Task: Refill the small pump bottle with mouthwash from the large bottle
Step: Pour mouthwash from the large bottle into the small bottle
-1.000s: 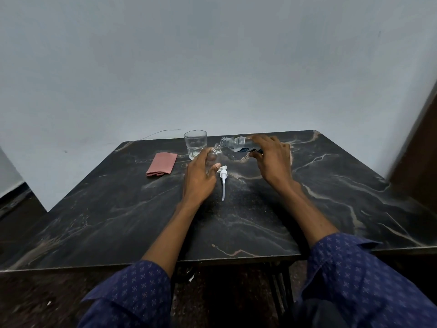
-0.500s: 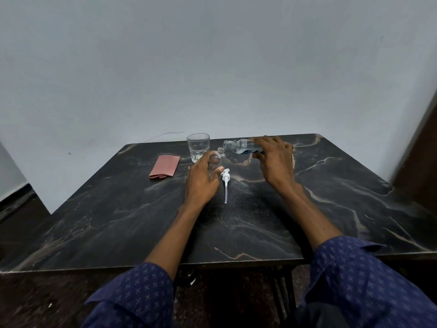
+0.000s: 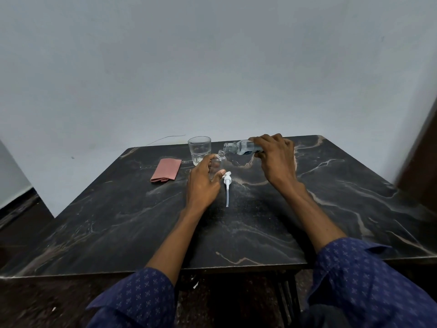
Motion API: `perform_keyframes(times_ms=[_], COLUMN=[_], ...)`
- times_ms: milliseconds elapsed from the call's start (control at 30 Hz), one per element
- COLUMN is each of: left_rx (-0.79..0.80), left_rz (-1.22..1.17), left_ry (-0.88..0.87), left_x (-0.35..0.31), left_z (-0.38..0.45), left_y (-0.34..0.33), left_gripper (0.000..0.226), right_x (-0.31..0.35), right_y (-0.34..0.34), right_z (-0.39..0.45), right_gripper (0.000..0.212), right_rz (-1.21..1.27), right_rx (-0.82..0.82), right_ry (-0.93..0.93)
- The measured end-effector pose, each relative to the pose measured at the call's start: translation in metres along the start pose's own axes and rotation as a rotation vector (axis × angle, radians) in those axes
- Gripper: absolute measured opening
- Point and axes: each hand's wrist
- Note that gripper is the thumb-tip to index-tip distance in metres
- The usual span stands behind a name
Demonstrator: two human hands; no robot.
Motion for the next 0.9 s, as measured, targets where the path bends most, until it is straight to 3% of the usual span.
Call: perform_keyframes(times_ms=[900], left_rx=[0.008], left_rz=[0.03], left_ry=[-0.017], left_x=[0.0025], left_z=[0.0002], left_y=[-0.0017], left_gripper=[0.045], right_x=[-0.0041], right_y=[-0.0052], right_z=[0.002], right_gripper=[0.042], right_rz=[-0.033], right_rx=[-0.081], right_ry=[0.023])
Point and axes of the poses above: each hand's wrist, its own z-axis towards the middle knuckle, its own y-axis out of the back of the hand, x = y × z, and after that the axes turned 3 degrees about x, right-handed
